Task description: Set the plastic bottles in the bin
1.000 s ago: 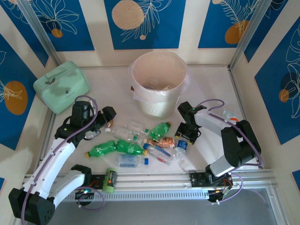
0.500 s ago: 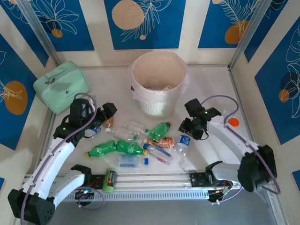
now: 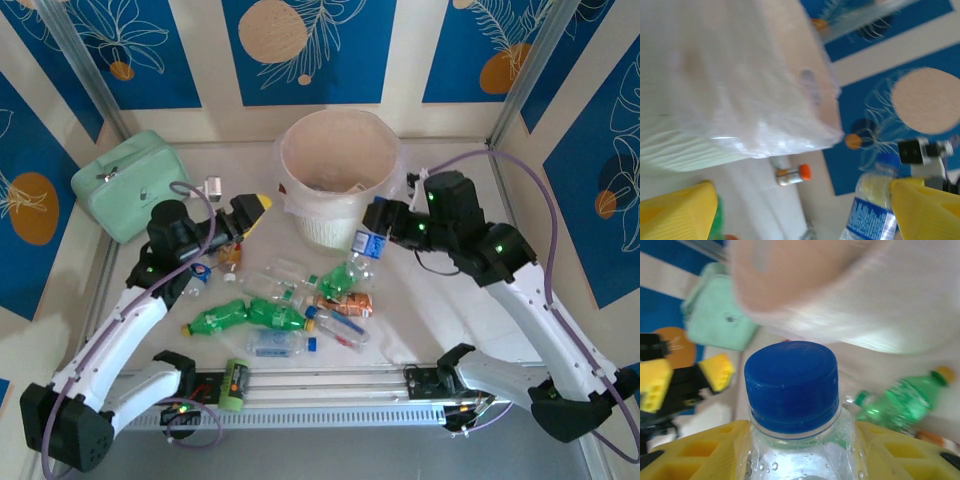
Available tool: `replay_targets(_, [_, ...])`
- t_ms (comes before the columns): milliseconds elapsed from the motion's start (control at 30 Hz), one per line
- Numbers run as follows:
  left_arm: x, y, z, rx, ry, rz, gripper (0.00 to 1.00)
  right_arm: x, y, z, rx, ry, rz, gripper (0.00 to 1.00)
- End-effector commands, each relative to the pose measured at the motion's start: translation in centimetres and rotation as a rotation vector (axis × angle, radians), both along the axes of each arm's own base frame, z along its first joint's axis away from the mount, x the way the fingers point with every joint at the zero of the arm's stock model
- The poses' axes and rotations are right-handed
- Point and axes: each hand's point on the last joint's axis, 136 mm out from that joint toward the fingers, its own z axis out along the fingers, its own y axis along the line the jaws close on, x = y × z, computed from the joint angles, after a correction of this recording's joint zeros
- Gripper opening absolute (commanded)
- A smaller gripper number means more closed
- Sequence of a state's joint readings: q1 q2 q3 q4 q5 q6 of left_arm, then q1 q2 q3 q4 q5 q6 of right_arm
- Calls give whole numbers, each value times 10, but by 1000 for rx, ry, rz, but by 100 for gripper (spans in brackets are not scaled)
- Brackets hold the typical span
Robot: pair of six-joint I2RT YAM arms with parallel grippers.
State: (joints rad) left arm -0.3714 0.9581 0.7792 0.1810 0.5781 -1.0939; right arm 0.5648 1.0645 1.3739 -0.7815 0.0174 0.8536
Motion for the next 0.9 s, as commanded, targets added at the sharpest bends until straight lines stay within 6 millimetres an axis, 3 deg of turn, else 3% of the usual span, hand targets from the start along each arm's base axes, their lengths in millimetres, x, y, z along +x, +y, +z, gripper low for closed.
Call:
replay_targets(0, [-24,-25,55,-124,-182,-153,92,3,36,38,105,-77,164,53])
replay_targets(133, [-36,-44,72,-158,-243,-243,95,13,53,61,178,-103,205,53])
replay_targets(333, [-51,-71,80,-185,-284,-376,97,18,77,87,273,-118,299,54])
replay_targets(500, [-59,-79,95,-189,-346,-426,98,18,91,91,300,-102,349,54])
replay_targets(867, [-56,-86,84,-195,-313,-459,90,21,102,91,301,-95,365,56])
